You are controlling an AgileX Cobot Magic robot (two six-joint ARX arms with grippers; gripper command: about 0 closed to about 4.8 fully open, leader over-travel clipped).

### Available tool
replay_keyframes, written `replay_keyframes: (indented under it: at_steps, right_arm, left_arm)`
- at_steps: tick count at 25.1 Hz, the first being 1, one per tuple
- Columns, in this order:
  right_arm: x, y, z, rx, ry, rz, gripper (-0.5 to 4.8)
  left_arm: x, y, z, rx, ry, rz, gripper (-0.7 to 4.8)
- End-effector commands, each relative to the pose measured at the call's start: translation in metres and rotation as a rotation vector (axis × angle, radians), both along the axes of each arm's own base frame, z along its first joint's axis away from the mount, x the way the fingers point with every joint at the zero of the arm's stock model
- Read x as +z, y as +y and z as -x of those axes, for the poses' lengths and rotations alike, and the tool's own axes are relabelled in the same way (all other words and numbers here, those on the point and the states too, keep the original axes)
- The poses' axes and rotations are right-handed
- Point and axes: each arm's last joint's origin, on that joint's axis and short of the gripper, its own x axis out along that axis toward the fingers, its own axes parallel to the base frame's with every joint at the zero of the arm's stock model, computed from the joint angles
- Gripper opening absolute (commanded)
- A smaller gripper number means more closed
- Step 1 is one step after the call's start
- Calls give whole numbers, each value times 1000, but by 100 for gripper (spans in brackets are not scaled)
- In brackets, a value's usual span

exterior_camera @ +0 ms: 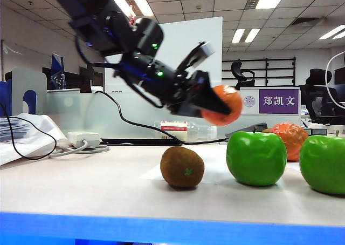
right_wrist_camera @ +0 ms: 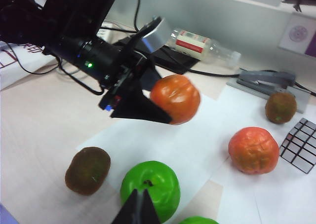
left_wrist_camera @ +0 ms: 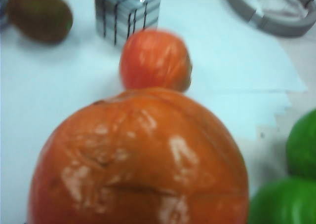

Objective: Put the same fruits together.

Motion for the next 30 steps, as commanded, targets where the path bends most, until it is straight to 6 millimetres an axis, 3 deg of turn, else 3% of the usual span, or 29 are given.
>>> replay_keyframes:
  at_steps: [1, 8, 21, 30]
  right_arm:
    - [4, -1, 0, -7, -9, -21, -6]
    - [7, -2, 1, -19, -16, -26, -6]
    - [7, 1, -2, -39, -4, -5, -6]
    - [10, 4, -7, -42, 11, 12, -6]
  left_arm:
    - [0, -18, -5, -32, -16, 18, -6]
    - [-16, -39, -19, -52, 16, -7, -6]
    - [-50, -44, -27, -21, 22, -46, -6]
    - [-52, -53, -25, -30, -7, -18, -5]
